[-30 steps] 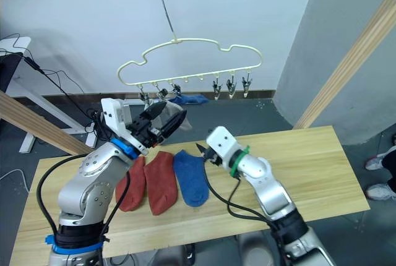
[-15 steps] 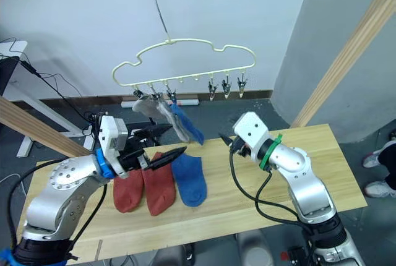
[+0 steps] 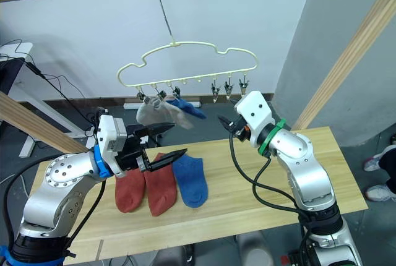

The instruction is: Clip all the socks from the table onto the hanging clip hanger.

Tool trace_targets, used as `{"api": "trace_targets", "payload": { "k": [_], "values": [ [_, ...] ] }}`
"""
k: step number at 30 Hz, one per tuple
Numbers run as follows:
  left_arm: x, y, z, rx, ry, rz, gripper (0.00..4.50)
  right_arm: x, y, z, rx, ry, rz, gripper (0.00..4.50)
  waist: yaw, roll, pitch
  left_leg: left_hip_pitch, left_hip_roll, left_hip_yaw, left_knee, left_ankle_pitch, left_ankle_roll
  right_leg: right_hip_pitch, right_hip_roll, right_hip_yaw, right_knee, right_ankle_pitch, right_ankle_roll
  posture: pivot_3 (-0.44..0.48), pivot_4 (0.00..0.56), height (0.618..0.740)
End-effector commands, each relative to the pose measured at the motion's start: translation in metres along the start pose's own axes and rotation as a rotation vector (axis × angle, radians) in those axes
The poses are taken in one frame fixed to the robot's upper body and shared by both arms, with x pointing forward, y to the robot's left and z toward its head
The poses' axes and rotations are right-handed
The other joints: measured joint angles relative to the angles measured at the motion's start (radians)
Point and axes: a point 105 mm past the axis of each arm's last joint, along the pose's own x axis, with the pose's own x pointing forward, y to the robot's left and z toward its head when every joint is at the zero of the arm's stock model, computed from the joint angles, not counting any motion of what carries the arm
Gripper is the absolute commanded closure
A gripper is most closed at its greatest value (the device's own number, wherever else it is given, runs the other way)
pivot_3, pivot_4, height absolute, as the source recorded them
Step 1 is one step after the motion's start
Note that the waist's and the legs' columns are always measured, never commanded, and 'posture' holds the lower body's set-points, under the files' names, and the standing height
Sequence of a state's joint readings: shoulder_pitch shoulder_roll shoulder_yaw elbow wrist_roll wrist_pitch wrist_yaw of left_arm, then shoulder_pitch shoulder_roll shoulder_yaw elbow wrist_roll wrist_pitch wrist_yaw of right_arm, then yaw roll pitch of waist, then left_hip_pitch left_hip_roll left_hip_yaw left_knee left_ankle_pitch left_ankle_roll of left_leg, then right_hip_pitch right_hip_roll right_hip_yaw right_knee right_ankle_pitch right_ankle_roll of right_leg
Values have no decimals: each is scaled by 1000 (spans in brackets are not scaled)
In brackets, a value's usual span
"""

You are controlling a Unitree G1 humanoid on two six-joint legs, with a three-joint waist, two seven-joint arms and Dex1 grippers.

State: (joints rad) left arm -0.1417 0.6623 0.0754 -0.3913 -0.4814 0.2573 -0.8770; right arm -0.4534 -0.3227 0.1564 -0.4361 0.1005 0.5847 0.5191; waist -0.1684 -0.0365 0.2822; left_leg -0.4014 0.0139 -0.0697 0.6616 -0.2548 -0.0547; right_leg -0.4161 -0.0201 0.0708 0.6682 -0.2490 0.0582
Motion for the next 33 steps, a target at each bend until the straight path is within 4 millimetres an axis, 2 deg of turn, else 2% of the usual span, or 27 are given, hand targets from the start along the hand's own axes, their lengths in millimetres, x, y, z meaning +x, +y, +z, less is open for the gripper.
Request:
{"api": "trace_targets", "payload": {
  "k": [1, 18, 33],
  "values": [
    [4, -2, 11, 36, -30, -7, 702, 7, 0, 13, 4, -57, -15, 1917, 0, 0, 0, 0, 0, 0, 0, 0, 0, 0, 0, 0, 0, 0, 0, -235, 198, 740],
    [9, -4, 12, 45, -31, -12, 702, 31, -4, 15, 98, -62, -71, 1917, -1, 0, 0, 0, -1, 1, 2, 1, 1, -4, 0, 1, 10, 0, -1, -227, 199, 740],
    [9, -4, 8, 42, -24, -14, 702, 58, 7, 27, 140, -105, -41, 1917, -2, 0, 0, 0, 0, 1, 1, 1, 1, -5, 0, 1, 11, 0, -1, -223, 205, 740]
  ]
}}
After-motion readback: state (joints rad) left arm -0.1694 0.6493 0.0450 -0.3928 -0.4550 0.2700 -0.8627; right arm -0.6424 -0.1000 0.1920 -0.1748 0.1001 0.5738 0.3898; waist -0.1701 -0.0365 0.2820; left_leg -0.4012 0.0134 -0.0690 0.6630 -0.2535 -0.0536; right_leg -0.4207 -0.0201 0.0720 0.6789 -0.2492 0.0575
